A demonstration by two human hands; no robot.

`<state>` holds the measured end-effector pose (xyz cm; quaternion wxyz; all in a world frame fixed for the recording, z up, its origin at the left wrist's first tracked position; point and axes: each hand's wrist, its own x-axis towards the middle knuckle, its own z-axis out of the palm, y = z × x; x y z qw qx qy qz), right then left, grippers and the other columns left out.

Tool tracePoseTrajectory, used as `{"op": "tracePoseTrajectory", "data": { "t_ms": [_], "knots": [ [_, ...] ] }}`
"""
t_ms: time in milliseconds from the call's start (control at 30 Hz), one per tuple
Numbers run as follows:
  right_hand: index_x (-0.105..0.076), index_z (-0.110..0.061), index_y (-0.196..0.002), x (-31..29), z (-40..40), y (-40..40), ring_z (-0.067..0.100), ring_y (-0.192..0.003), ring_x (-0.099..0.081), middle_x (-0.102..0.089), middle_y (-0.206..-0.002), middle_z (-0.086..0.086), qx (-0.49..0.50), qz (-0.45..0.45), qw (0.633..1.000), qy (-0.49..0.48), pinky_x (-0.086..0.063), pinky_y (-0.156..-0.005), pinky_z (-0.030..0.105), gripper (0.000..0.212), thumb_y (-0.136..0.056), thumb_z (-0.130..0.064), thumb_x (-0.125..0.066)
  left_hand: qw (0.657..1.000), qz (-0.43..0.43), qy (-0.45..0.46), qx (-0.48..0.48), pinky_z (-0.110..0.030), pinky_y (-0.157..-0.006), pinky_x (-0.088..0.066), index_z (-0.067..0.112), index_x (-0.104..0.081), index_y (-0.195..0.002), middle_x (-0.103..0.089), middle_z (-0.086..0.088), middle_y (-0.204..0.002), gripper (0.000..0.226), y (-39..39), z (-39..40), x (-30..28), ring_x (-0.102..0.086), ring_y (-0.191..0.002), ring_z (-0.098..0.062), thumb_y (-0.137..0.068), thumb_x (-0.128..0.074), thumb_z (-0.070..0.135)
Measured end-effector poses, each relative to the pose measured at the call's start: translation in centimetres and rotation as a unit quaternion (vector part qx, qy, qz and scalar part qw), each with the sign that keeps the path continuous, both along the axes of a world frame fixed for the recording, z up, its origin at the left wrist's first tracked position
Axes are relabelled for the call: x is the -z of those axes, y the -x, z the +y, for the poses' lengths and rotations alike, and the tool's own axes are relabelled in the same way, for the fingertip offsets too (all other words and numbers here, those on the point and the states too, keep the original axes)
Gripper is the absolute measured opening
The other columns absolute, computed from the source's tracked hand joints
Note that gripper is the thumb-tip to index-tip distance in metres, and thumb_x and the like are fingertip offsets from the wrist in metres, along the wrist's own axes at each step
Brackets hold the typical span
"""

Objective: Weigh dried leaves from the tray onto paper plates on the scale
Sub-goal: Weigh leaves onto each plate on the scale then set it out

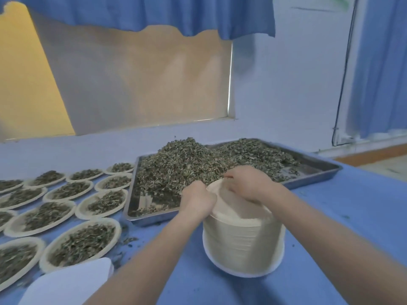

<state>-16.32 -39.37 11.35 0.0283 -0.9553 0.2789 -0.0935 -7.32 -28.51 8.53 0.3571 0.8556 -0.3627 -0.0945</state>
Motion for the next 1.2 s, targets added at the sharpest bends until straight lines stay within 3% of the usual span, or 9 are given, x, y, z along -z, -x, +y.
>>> {"op": "tracePoseTrajectory", "data": {
  "t_ms": [133, 300, 433, 600, 667, 767, 867, 1033, 1200],
  "knots": [
    [-0.066, -0.025, -0.116, -0.2, -1.6, 0.5, 0.022, -0.103, -0.059, -0.065, -0.117, 0.001, -0.024, -0.054, 0.998, -0.027, -0.049, -0.089, 0.037, 0.025, -0.094, -0.030, -0.057, 0.998, -0.069, -0.007, 0.004, -0.028, -0.046, -0.025, 0.011, -0.037, -0.062, -0.042, -0.005, -0.063, 0.025, 0.0, -0.3, -0.5, -0.038, -0.056, -0.021, -0.082, -0.048, 0.002],
    [-0.072, -0.020, -0.108, -2.0, -2.7, 0.6, 0.016, -0.099, -0.062, -0.070, -0.109, -0.001, -0.044, -0.102, 0.993, -0.050, -0.048, -0.090, 0.032, 0.021, -0.088, -0.025, -0.066, 0.989, -0.144, -0.005, 0.015, -0.029, -0.050, -0.034, 0.011, -0.041, -0.063, -0.049, -0.005, -0.067, 0.028, 0.4, -0.6, -1.8, -0.048, -0.062, -0.022, -0.090, -0.048, 0.004],
    [-0.073, -0.017, -0.105, -3.1, -3.0, 0.6, 0.012, -0.098, -0.060, -0.070, -0.107, 0.000, -0.056, -0.146, 0.984, -0.084, -0.040, -0.084, 0.019, 0.021, -0.086, -0.024, -0.069, 0.986, -0.169, 0.006, 0.010, -0.028, -0.055, -0.037, 0.005, -0.055, -0.080, -0.061, -0.014, -0.087, 0.016, -0.2, -0.3, -3.5, -0.051, -0.070, -0.026, -0.092, -0.045, 0.002],
    [-0.072, -0.021, -0.110, -4.2, -1.2, -1.2, 0.009, -0.105, -0.056, -0.068, -0.115, -0.003, -0.087, -0.136, 0.984, -0.073, -0.034, -0.084, 0.017, 0.023, -0.089, -0.028, -0.066, 0.990, -0.137, -0.003, 0.028, -0.022, -0.047, -0.030, 0.011, -0.064, -0.093, -0.056, -0.011, -0.080, 0.022, -3.0, 2.5, -5.7, -0.047, -0.063, -0.024, -0.094, -0.043, 0.004],
    [-0.071, -0.021, -0.113, -4.3, 0.5, -2.6, 0.011, -0.109, -0.056, -0.067, -0.119, -0.002, -0.105, -0.136, 0.983, -0.071, -0.033, -0.084, 0.015, 0.025, -0.090, -0.028, -0.064, 0.992, -0.121, 0.010, 0.022, -0.019, -0.046, -0.031, 0.019, -0.065, -0.102, -0.058, -0.008, -0.088, 0.022, -4.2, 4.5, -6.2, -0.045, -0.060, -0.019, -0.095, -0.047, 0.007],
    [-0.070, -0.018, -0.115, -4.1, 3.8, -5.4, 0.012, -0.113, -0.056, -0.066, -0.122, -0.001, -0.143, -0.141, 0.977, -0.077, -0.031, -0.085, 0.009, 0.027, -0.091, -0.027, -0.063, 0.995, -0.083, 0.045, -0.019, -0.018, -0.047, -0.039, 0.012, -0.067, -0.114, -0.068, -0.010, -0.107, 0.025, -6.1, 8.9, -6.4, -0.052, -0.058, -0.011, -0.093, -0.055, 0.012],
    [-0.070, -0.017, -0.114, -3.4, 8.1, -8.7, 0.012, -0.114, -0.056, -0.066, -0.120, -0.001, -0.191, -0.135, 0.968, -0.090, -0.028, -0.081, 0.003, 0.026, -0.092, -0.026, -0.062, 0.992, -0.040, 0.077, -0.090, -0.027, -0.062, -0.047, 0.006, -0.071, -0.104, -0.069, -0.007, -0.094, 0.020, -8.2, 14.2, -5.8, -0.060, -0.075, -0.021, -0.087, -0.065, 0.014],
    [-0.070, -0.019, -0.114, 0.2, 14.9, -13.2, 0.015, -0.111, -0.060, -0.067, -0.119, -0.001, -0.238, -0.110, 0.955, -0.142, -0.039, -0.088, 0.016, 0.026, -0.093, -0.029, -0.060, 0.970, 0.061, 0.126, -0.200, -0.038, -0.084, -0.052, 0.002, -0.074, -0.091, -0.071, -0.013, -0.098, 0.019, -10.4, 22.9, -2.7, -0.064, -0.091, -0.026, -0.081, -0.074, 0.017],
    [-0.071, -0.021, -0.114, 5.1, 18.9, -15.1, 0.015, -0.101, -0.063, -0.070, -0.113, 0.001, -0.208, -0.106, 0.957, -0.172, -0.042, -0.079, 0.018, 0.025, -0.094, -0.030, -0.059, 0.940, 0.146, 0.211, -0.225, -0.027, -0.071, -0.050, 0.019, -0.072, -0.092, -0.069, -0.009, -0.100, 0.017, -10.7, 27.9, 2.0, -0.061, -0.081, -0.020, -0.082, -0.066, 0.006]
  ]
}}
